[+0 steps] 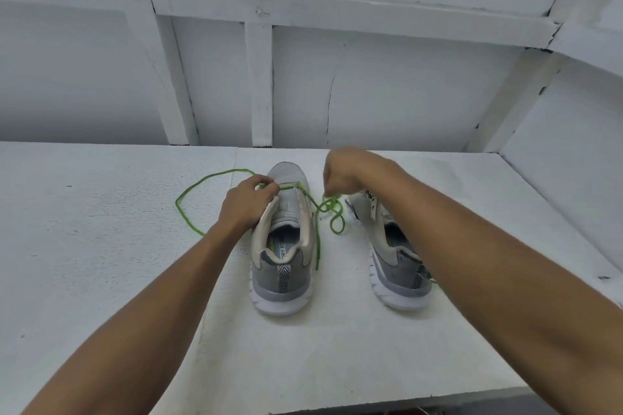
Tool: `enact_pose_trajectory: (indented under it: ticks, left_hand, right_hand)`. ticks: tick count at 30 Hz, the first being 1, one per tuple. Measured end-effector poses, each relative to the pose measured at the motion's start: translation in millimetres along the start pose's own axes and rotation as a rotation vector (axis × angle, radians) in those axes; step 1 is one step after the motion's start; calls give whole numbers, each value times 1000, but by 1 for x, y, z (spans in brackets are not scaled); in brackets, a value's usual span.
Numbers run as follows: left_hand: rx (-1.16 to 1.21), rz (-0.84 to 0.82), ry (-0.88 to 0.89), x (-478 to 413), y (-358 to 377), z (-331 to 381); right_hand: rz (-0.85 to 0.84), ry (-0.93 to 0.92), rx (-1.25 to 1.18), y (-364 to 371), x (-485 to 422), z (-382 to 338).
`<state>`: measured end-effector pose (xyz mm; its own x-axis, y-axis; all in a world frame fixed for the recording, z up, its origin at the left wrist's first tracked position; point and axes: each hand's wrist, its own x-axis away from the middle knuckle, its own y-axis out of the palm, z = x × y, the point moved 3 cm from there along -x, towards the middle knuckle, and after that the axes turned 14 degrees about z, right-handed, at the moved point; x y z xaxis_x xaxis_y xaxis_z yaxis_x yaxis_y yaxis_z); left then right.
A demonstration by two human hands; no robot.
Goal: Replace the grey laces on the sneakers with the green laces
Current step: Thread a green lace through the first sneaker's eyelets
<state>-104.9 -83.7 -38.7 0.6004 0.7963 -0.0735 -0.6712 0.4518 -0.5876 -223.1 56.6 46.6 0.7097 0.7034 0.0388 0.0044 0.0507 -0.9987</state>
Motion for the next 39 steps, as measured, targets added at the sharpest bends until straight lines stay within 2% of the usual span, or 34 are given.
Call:
enact_pose_trajectory:
  ticks: [2, 3, 7, 11, 15, 24, 30, 33, 35, 37, 39]
  left_hand:
    - [6, 3, 0, 0, 1, 0]
    - [3, 6, 1, 0, 0, 0]
    - [-1, 17, -3, -1, 0, -1]
    - [6, 20, -13, -1, 1, -1]
    - [13, 24, -11, -2, 1, -2]
    - [56, 12, 46, -6, -1, -11]
    - [-48, -31, 111, -15, -5, -17]
    - [-68, -32, 122, -15, -3, -15]
    - [-65, -19, 120, -14, -1, -16]
    - [-70, -13, 125, -14, -1, -17]
    - [-86, -14, 143, -15, -2, -17]
  right_hand:
    - [232, 30, -140, 1, -3, -4]
    - [279, 16, -210, 6, -6, -7]
    - [140, -82, -401, 43, -9, -20]
    - [262, -78, -394, 56, -10, -24]
    - [348, 48, -389, 53, -15, -18]
    - [227, 130, -441, 58, -8, -13]
    - [147, 196, -371, 62, -6, -16]
    - [279, 194, -250, 50, -4, -21]
    - [364, 219, -396, 35, 0, -29]
    - [234, 268, -613, 28, 3, -39]
    - [66, 308, -686, 29, 8, -45]
